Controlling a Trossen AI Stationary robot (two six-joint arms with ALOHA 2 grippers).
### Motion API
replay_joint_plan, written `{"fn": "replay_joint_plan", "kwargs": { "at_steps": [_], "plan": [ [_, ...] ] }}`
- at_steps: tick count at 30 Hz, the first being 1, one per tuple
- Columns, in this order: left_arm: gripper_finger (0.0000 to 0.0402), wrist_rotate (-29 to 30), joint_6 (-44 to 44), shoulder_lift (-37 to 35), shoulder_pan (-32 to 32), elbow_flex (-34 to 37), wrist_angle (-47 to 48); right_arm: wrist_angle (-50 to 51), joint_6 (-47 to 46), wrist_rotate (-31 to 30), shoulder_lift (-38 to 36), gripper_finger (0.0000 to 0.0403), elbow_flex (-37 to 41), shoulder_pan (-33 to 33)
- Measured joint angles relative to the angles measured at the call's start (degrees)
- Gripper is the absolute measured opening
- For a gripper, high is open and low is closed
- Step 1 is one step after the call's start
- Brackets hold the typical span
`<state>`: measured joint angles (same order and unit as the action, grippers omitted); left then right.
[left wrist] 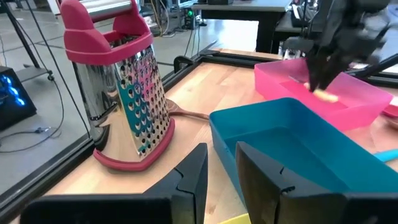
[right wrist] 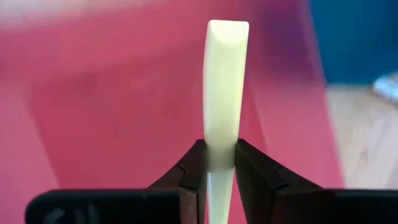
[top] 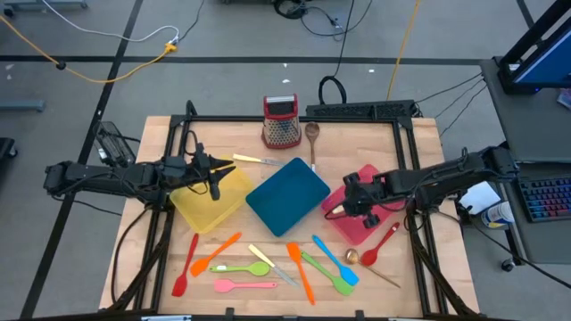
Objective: Pick & Place Kitchen Items
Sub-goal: Put the yellow table knife into the red bin
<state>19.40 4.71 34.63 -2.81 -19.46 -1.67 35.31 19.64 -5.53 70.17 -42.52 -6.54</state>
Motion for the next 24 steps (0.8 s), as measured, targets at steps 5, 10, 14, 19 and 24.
{"fn": "replay_joint_plan", "kwargs": {
  "at_steps": [5,10,14,19,24],
  "plan": [
    [0.0088,-1.84,1.51,0.0,0.0,0.0,-0.02,-4.03,4.11,-4.99,-0.01,0.0054,5.64,0.06],
    [0.0088,-4.36,1.45,0.0,0.0,0.0,-0.01,-10.28,6.54,-4.85,0.01,0.0054,10.43,0.06],
    [0.0088,-4.35,1.38,0.0,0.0,0.0,-0.02,-14.22,6.12,-4.95,0.0,0.0055,13.24,0.06],
    [0.0088,-4.35,1.18,-0.02,0.0,0.0,0.0,-17.97,1.85,-4.98,0.0,0.0069,13.99,0.06],
    [0.0088,-4.35,1.03,-0.01,0.0,0.0,0.0,-19.06,-1.64,-4.89,0.0,0.0101,13.99,0.06]
  ]
}}
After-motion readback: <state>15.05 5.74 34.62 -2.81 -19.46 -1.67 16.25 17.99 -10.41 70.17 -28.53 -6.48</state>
